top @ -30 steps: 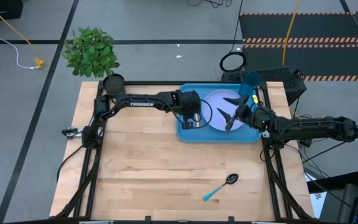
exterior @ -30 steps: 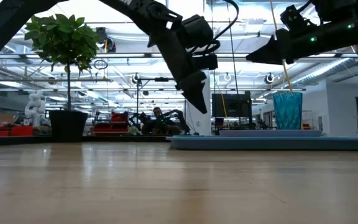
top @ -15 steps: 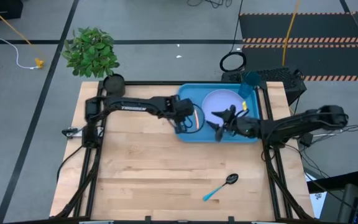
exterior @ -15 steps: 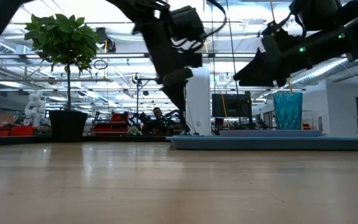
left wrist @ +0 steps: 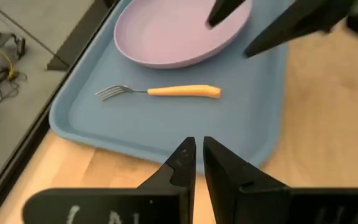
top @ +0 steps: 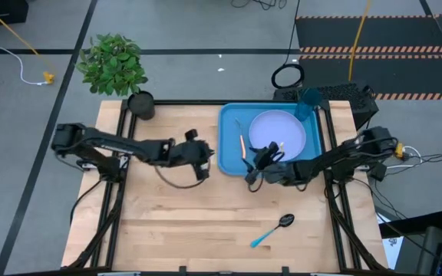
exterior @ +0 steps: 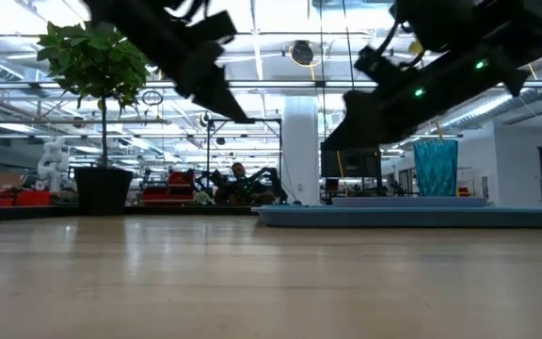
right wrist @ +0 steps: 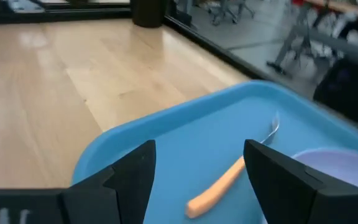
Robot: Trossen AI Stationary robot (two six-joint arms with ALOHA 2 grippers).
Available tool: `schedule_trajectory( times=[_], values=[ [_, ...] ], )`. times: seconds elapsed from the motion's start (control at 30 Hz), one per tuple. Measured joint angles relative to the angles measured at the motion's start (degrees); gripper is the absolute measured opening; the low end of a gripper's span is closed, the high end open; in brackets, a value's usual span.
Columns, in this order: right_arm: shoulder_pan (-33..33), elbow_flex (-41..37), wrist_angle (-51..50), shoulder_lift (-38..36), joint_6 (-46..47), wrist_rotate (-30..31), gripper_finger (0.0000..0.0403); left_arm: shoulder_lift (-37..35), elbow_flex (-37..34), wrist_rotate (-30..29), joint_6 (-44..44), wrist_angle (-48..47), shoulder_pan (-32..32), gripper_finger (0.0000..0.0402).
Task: Pick and place plate/cup/fork/spoon on tray
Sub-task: Put the brown fork on the blue tray to the left of the purple plate
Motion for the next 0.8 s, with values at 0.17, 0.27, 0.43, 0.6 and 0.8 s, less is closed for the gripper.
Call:
schedule_trajectory(
  times=[0.17, 0.27, 0.43, 0.6, 0.8],
  values=[
    [-0.08, 5.41, -2.04, 7.95, 10.3, 1.09, 0.0235, -3.83, -7.2, -1.54, -0.76, 8.16, -4.68, 0.0035],
    [-0.06, 9.61, -7.26, 12.1, 15.18, 1.34, 0.0235, -4.38, -9.81, -1.58, -0.73, 11.11, -7.04, 0.0035],
    [-0.12, 16.19, -22.41, 17.13, 27.83, 2.8, 0.0235, -4.34, -12.28, -4.0, -0.73, 14.93, -10.2, 0.0035],
    [-1.7, 17.96, -29.74, 18.24, 36.7, 2.73, 0.0235, -4.36, -12.98, -6.02, -0.19, 17.39, -12.46, 0.0035],
    [-3.48, 18.09, -29.59, 18.24, 39.42, 2.54, 0.0231, -4.36, -12.98, -6.04, 1.93, 19.46, -14.14, 0.0035]
  ],
)
